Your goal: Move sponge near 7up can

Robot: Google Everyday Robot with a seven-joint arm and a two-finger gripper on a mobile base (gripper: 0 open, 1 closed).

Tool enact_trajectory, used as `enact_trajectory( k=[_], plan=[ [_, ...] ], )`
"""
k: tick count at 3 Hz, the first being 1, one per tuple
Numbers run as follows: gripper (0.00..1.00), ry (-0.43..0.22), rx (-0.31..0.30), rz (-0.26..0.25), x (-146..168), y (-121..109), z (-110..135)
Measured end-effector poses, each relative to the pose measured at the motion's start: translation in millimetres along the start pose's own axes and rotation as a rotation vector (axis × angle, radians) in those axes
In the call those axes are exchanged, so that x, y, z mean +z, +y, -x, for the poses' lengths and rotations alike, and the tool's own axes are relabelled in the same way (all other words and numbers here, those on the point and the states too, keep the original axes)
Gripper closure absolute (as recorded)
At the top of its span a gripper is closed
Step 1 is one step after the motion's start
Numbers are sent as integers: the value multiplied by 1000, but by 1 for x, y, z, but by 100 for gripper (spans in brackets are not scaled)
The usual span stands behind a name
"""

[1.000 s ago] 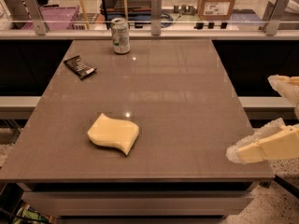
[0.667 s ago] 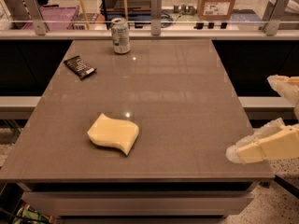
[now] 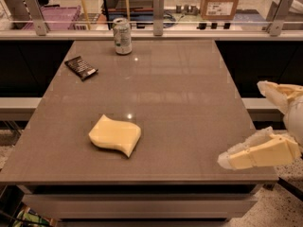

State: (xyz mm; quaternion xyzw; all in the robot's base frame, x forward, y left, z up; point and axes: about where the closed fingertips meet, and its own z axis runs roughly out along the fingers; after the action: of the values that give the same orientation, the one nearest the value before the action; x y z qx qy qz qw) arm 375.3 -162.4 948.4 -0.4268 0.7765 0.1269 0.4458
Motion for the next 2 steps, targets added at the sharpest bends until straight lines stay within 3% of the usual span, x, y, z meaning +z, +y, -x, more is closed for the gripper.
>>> enact_trajectory(
  k=[1,2],
  plan=[
    [0,-80,-19,32,18,15,-1],
    [0,-179,-37,56,56,48,0]
  ],
)
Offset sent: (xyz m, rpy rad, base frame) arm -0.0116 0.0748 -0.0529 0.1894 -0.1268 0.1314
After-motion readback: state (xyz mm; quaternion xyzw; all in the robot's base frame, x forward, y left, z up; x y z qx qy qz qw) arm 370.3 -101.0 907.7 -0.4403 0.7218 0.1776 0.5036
